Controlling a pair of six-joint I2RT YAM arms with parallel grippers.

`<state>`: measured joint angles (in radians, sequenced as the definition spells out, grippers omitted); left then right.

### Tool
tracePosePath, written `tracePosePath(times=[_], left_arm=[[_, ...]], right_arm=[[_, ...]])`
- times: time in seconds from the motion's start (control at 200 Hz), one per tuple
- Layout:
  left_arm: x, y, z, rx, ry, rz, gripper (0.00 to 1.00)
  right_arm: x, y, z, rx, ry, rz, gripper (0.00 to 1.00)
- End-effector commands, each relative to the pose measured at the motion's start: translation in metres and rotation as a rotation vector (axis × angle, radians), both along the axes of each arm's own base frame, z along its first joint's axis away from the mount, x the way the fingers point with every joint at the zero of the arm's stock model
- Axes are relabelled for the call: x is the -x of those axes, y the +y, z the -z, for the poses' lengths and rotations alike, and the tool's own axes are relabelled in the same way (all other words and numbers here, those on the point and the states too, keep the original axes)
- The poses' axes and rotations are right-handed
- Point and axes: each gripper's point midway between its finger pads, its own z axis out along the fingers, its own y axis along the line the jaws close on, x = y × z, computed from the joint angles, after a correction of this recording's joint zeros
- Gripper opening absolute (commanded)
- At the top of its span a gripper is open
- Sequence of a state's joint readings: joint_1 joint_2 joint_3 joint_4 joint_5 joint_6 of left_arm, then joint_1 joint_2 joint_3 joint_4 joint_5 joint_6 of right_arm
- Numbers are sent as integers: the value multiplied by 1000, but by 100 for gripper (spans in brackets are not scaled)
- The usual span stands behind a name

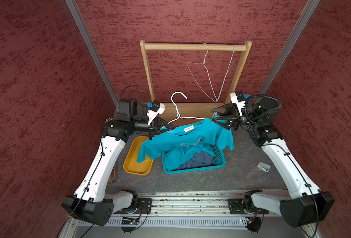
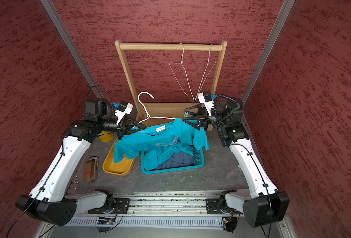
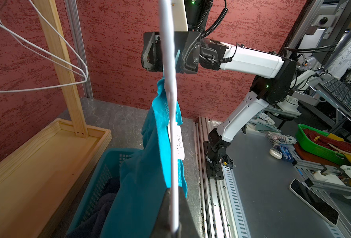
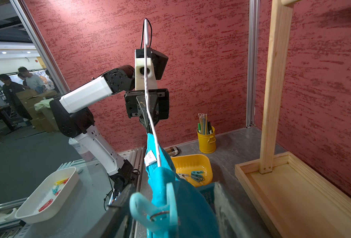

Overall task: Remove the clothespins securing t-shirts to the hanger
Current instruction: Remove the clothespin from the hanger.

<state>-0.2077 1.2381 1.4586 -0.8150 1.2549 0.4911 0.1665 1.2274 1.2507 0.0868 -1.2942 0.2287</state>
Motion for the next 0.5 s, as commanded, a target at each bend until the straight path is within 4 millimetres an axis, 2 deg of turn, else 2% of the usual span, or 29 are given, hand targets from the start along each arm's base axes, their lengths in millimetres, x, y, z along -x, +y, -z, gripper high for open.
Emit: tracePosePath(times=[0.0, 0.26, 0.381, 0.496], left_arm=[[3, -2, 1, 10, -10, 25, 0], [2, -2, 3, 8, -2, 25, 0], [2, -2, 3, 8, -2, 25, 0], [1, -2, 2, 7, -4, 24, 0]], right_arm=[[2, -2, -17, -12, -63, 9, 61], [3, -3, -20, -15, -72, 10, 50], [3, -2, -19, -16, -67, 10, 42], [2, -2, -17, -15, -61, 10, 30]])
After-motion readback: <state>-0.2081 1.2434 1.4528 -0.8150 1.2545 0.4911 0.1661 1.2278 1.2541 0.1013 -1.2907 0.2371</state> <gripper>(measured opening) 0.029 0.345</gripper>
